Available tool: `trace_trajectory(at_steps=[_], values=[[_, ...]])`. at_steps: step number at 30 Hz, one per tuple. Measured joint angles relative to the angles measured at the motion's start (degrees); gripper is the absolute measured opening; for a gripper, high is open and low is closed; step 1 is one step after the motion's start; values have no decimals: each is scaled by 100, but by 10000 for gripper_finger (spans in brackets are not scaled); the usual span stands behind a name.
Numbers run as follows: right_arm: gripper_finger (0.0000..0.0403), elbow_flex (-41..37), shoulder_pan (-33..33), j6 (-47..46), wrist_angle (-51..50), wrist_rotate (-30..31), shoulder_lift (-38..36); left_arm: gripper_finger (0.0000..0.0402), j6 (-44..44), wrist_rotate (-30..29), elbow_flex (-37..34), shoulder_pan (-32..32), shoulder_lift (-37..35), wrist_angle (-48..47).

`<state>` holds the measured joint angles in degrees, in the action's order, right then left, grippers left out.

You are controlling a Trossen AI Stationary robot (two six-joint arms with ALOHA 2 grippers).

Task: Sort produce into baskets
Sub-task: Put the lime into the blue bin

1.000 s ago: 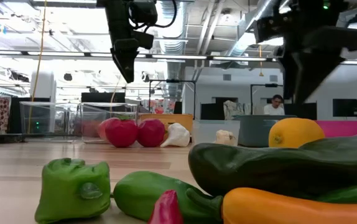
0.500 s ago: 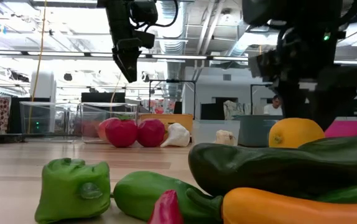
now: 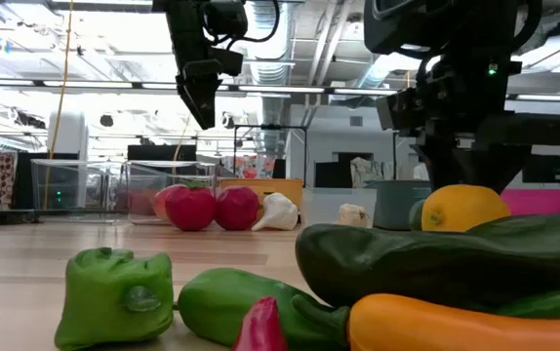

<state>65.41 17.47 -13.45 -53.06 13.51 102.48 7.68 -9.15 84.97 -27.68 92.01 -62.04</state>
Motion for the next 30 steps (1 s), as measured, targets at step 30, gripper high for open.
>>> trace_trajectory(at_steps=[30], values=[[227,461,-2393,299,-1683,1663,-1510,367,260,278,0,2,-22,-15]])
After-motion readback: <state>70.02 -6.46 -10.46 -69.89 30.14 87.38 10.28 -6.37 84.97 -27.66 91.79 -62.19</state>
